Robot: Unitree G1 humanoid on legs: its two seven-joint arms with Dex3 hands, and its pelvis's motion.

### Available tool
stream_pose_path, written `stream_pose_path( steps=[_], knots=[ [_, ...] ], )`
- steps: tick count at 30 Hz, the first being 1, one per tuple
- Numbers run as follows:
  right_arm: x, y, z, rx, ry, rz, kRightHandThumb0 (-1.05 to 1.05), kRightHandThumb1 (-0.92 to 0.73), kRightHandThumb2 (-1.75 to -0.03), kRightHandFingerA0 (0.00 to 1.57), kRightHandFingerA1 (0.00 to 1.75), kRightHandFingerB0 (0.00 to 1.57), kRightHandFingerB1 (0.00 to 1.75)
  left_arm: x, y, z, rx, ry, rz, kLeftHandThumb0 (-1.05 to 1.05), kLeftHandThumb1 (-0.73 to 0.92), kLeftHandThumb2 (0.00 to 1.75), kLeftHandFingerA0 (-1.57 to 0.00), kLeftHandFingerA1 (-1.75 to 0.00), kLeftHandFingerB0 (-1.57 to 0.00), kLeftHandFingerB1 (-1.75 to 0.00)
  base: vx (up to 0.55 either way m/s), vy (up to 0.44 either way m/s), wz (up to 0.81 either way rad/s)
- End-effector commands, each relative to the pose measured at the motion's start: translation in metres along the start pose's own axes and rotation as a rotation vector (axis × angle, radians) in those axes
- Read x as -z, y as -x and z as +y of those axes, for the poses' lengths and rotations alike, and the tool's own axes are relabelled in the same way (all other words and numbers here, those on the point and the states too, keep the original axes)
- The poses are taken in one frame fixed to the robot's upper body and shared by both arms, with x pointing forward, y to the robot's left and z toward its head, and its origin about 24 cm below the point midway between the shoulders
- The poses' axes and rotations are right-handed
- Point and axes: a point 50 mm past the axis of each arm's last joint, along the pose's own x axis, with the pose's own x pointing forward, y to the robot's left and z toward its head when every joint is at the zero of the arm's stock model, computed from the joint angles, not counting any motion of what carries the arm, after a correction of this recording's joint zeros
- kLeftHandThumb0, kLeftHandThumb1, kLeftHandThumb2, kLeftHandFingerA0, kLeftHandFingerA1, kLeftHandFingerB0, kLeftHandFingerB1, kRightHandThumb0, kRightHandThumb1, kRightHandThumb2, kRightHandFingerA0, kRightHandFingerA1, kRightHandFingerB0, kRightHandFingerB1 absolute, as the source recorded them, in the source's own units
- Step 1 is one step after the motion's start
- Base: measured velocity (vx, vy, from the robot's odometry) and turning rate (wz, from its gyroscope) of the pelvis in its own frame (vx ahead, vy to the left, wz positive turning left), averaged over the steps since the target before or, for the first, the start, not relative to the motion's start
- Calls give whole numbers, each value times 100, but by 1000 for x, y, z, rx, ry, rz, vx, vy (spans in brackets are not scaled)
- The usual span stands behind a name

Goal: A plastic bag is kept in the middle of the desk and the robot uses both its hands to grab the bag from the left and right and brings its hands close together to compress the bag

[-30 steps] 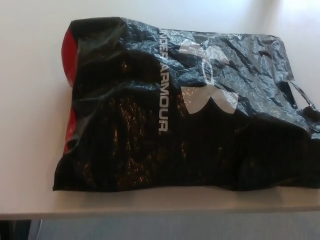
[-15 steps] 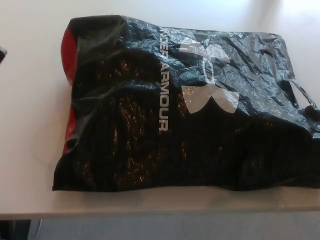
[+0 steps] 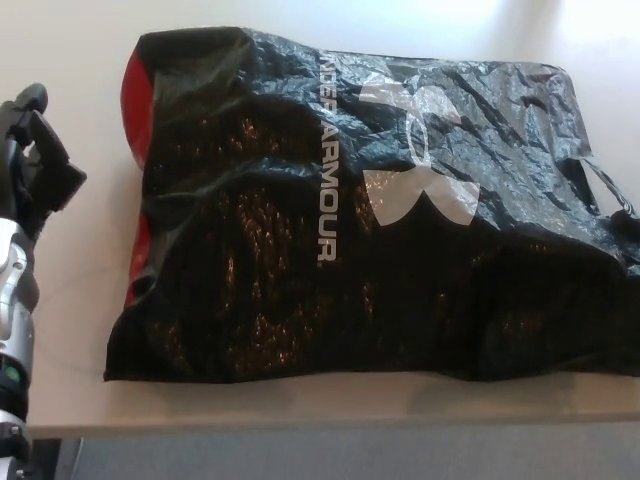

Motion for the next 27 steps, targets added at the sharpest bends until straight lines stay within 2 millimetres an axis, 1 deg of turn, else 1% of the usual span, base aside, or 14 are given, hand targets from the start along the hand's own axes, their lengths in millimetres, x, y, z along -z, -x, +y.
stream_pose_path(
  steps=[1,3,8,9,10,13,14,15,18,21,22,25,26,27],
  knots=[
    [10,3,10,12,2,39,-105,-77,-112,0,5,0,0,16,1,-17,21,40,67,-90,91,125,-1,-16,-10,-16,0,0,0],
    [13,6,17,9,-10,40,-100,-77,-112,0,10,0,2,22,3,-23,21,38,77,-82,86,123,0,-22,-7,-23,0,0,0],
    [26,14,41,-19,-28,64,-98,-83,-116,0,10,0,4,47,14,-46,73,105,67,-81,86,126,0,-21,-5,-22,0,0,0],
    [27,15,44,-18,-26,67,-97,-82,-116,0,12,0,5,49,16,-48,75,119,67,-90,89,115,-5,-15,-3,-16,0,0,0],
    [29,17,47,-24,-26,71,-99,-85,-118,0,10,0,2,53,18,-52,84,137,65,-82,89,128,0,-18,-3,-19,0,0,0],
    [28,19,55,-35,-63,64,-95,-81,-116,1,14,0,5,56,21,-58,90,148,53,-87,92,130,0,-14,0,-15,0,0,0],
    [29,20,58,-34,-94,63,-90,-77,-116,0,19,0,10,58,22,-61,93,156,52,-88,92,130,0,-14,0,-15,0,0,0],
    [30,22,61,-37,-107,56,-97,-83,-118,0,14,0,4,59,23,-63,96,164,54,-88,92,130,0,-12,0,-15,0,0,0],
    [33,29,72,-71,-204,-2,-94,-83,-117,0,13,0,7,65,26,-73,110,178,60,-86,91,129,0,-14,-1,-17,0,0,0],
    [33,34,79,-80,-243,-35,-94,-84,-116,0,9,0,8,69,28,-78,110,181,65,-85,91,128,0,-16,-1,-17,0,0,0],
    [34,35,83,-71,-250,-25,-93,-82,-116,0,15,0,8,71,30,-79,119,189,72,-86,92,128,0,-15,0,-14,0,0,0],
    [30,37,86,-74,-302,-56,-92,-85,-115,0,10,0,9,72,30,-82,117,206,78,-86,91,127,0,-16,0,-14,0,0,0],
    [26,39,92,-87,-371,-74,-89,-84,-113,0,11,0,11,75,31,-84,121,223,87,-86,82,102,0,-15,0,-17,0,0,0],
    [22,40,97,-101,-414,-78,-89,-85,-113,0,11,0,10,76,32,-85,120,231,90,-86,85,107,0,-16,0,-16,0,0,0]
  ],
)
